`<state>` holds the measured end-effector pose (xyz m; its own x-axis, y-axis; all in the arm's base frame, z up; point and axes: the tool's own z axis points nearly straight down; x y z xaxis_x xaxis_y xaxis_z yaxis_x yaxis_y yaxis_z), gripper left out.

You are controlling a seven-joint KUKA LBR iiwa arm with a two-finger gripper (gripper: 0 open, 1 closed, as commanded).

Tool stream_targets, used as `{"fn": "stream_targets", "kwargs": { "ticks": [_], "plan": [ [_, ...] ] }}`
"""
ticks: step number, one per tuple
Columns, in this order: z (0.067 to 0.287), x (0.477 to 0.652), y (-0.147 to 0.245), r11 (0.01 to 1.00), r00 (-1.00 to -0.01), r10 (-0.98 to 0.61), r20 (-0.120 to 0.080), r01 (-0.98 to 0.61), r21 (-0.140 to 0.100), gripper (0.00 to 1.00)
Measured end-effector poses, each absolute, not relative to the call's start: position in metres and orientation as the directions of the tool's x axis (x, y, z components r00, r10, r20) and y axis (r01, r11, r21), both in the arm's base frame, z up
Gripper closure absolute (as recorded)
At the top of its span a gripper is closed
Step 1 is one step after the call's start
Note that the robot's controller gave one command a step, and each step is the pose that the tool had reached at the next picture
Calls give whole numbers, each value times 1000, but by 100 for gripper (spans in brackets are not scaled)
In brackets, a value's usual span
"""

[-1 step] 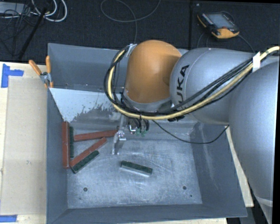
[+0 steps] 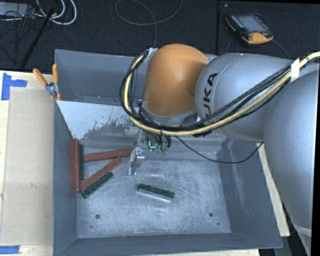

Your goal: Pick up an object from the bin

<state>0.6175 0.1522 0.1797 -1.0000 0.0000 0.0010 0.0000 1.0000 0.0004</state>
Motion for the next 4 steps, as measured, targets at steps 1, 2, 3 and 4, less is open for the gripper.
{"fn": "stream_targets", "kwargs": {
  "ticks": [1, 2, 3, 4],
  "plan": [
    [130, 614, 152, 998, -998, -59, -6, -59, 1, 0],
    [77, 610, 158, 946, -946, -325, -19, -325, 1, 100],
    [77, 610, 158, 946, -946, -325, -19, -325, 1, 100],
    [190, 607, 211, 930, -930, -367, -2, -367, 1, 100]
  ]
}}
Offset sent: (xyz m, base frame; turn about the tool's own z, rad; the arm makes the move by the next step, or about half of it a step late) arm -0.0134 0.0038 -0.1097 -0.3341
